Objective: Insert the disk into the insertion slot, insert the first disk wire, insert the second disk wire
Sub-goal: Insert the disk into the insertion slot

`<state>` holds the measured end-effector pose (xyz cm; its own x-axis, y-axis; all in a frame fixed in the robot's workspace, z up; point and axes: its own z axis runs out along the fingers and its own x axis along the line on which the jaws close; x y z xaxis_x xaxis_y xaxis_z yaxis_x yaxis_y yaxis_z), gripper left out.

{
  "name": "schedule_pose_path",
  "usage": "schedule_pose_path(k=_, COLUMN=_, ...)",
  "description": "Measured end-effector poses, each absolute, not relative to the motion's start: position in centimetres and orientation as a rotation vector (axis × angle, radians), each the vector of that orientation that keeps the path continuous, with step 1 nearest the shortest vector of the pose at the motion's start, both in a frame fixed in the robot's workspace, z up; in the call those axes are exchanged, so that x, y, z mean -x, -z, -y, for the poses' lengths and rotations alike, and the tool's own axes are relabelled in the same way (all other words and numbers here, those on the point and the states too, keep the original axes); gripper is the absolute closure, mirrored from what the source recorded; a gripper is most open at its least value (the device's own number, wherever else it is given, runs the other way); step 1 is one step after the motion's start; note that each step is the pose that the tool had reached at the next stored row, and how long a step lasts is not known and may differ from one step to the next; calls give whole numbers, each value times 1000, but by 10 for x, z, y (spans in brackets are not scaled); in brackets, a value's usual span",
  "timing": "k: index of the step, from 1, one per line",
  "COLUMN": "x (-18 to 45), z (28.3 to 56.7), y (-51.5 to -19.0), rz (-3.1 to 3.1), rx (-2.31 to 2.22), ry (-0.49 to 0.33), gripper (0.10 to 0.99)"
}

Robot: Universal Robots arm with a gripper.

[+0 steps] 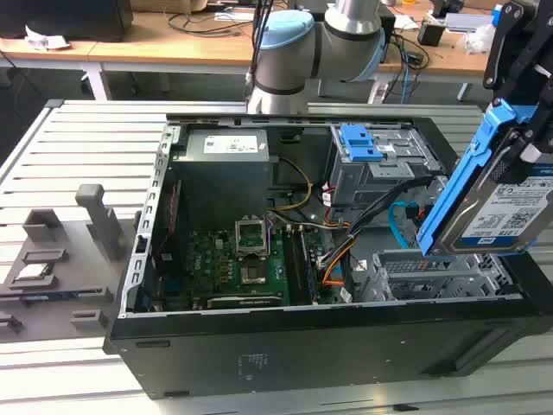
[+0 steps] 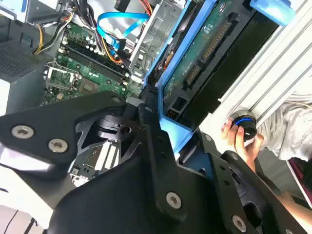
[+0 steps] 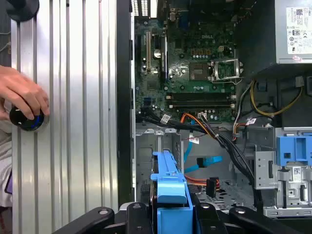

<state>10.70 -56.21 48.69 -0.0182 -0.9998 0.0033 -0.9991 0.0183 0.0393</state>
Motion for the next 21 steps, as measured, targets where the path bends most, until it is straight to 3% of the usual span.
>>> schedule_pose_path(k=21, x=-92, z=560, y=-472, rz=2220, rx=-2180, ry=40, gripper=718)
